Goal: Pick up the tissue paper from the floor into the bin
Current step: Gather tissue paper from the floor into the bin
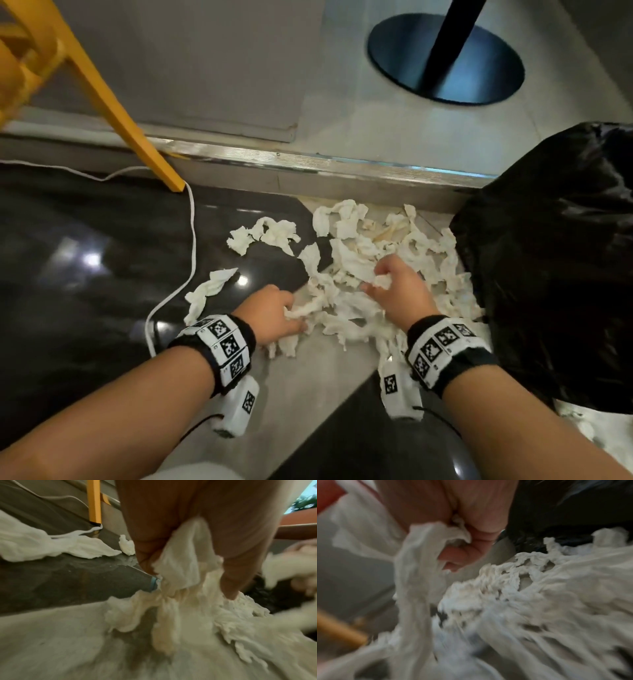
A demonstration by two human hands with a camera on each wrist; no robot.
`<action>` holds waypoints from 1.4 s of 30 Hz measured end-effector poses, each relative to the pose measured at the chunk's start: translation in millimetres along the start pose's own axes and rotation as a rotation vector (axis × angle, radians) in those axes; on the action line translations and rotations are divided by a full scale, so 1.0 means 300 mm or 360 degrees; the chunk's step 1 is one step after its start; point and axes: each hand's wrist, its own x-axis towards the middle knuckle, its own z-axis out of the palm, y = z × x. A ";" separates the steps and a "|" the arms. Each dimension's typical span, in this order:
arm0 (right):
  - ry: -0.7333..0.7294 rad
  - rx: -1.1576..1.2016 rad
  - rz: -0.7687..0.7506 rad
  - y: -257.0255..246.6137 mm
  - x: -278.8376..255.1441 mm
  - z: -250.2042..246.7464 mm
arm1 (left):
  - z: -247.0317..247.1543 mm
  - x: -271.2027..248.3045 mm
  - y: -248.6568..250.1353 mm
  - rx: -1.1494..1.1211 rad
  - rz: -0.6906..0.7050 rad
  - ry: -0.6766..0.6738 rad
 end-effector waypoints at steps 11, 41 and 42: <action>-0.0436 -0.0397 -0.0237 0.102 -0.064 0.142 | -0.006 -0.031 -0.048 -0.0208 0.0003 0.0366; 0.0234 0.0582 -0.0050 -0.086 -0.070 -0.187 | -0.020 -0.023 -0.043 0.0005 -0.0287 0.0182; 0.0281 0.0580 -0.0059 -0.111 -0.077 -0.225 | -0.017 -0.022 -0.034 0.0054 -0.0280 0.0175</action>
